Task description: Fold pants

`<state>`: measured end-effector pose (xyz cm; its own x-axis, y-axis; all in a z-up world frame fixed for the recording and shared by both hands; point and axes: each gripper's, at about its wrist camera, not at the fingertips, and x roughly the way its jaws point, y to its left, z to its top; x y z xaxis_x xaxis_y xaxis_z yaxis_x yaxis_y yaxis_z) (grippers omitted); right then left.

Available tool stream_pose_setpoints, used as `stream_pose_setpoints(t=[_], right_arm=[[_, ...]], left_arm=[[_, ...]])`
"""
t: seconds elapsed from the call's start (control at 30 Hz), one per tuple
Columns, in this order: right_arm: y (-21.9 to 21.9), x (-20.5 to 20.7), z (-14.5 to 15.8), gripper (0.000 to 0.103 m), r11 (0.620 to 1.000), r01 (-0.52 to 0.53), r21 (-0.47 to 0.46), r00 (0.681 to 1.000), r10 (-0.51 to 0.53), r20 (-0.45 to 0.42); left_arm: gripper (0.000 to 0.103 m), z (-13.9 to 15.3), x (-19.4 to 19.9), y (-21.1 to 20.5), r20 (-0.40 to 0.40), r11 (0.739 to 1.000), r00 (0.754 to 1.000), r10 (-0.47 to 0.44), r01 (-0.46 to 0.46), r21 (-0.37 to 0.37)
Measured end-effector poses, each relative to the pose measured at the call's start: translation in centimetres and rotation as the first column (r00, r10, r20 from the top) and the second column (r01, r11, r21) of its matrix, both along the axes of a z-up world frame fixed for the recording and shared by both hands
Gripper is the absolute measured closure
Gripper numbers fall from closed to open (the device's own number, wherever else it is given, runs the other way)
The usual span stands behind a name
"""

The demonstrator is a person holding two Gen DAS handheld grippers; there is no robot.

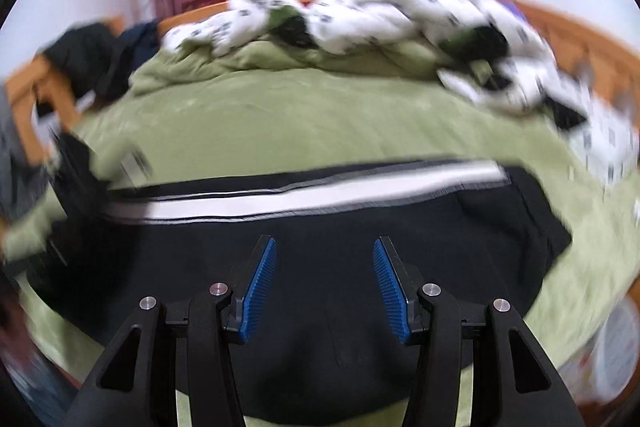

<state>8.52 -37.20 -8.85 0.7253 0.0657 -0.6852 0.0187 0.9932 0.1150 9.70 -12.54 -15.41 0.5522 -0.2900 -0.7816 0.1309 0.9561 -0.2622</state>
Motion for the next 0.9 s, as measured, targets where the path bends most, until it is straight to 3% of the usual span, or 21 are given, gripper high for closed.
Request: stream_pose_setpoints(t=[0.03,0.07,0.1,0.2,0.27,0.33,0.4,0.43,0.47,0.53,0.63,0.73,0.8,0.9], right_arm=[[-0.9,0.0,-0.2,0.053,0.999,0.022,0.034,1.000,-0.022,-0.005],[-1.1,0.0,-0.3,0.053,0.998,0.027,0.052,1.000,-0.026,-0.008],[-1.1,0.1,-0.3,0.053,0.997,0.020,0.075,1.000,-0.019,-0.013],[0.6,0.8,-0.3,0.053,0.995,-0.031,0.091,0.999,0.033,-0.019],[2.3,1.1,-0.1,0.053,0.993,-0.077,0.087,0.997,0.079,-0.013],[4.7,1.5,0.1,0.053,0.987,-0.133,0.092,0.991,0.134,-0.008],[7.3,2.0,0.0,0.052,0.975,-0.192,0.114,0.980,0.196,-0.019],[8.4,2.2,-0.2,0.052,0.968,-0.217,0.126,0.974,0.222,-0.032],[9.5,2.5,-0.5,0.052,0.960,-0.242,0.143,0.967,0.251,-0.049],[11.9,3.1,-1.5,0.052,0.942,-0.284,0.179,0.949,0.302,-0.088],[15.2,4.2,-3.4,0.051,0.926,-0.308,0.217,0.926,0.344,-0.155],[17.4,4.7,-5.8,0.051,0.926,-0.294,0.237,0.913,0.345,-0.216],[18.8,4.2,-7.2,0.053,0.931,-0.284,0.232,0.910,0.338,-0.243],[20.2,3.1,-7.6,0.091,0.930,-0.315,0.188,0.903,0.355,-0.241]], left_arm=[[0.090,-1.6,-0.3,-0.7,-0.034,1.000,0.999,0.005,-0.005,0.009],[0.089,-2.0,-1.1,-1.1,0.003,0.999,1.000,0.014,-0.014,0.035],[0.089,-1.7,-1.8,-1.4,0.032,0.999,0.999,0.001,-0.003,0.054],[0.086,-0.1,-2.8,-0.8,0.001,0.997,0.998,-0.060,0.059,0.055],[0.075,1.1,-3.6,1.0,-0.030,0.995,0.995,-0.095,0.095,-0.003],[0.074,2.3,-4.1,3.2,-0.041,0.994,0.996,-0.085,0.082,-0.075],[0.061,3.3,-5.1,6.0,-0.019,0.984,0.995,-0.099,0.095,-0.151],[0.049,4.0,-5.8,7.5,0.012,0.987,0.997,-0.079,0.080,-0.142],[0.043,4.5,-6.4,8.5,0.045,0.993,0.998,-0.043,0.048,-0.110],[0.042,5.0,-7.3,10.7,0.109,0.999,0.994,0.031,-0.030,-0.013],[0.041,4.7,-7.2,13.1,0.126,0.996,0.989,0.075,-0.081,0.046],[0.041,3.4,-6.6,16.8,0.097,0.962,0.965,0.245,-0.254,0.096],[0.041,2.4,-6.2,18.9,0.049,0.940,0.947,0.318,-0.321,0.111],[0.041,2.3,-6.5,21.8,0.001,0.930,0.930,0.368,-0.368,-0.003]])
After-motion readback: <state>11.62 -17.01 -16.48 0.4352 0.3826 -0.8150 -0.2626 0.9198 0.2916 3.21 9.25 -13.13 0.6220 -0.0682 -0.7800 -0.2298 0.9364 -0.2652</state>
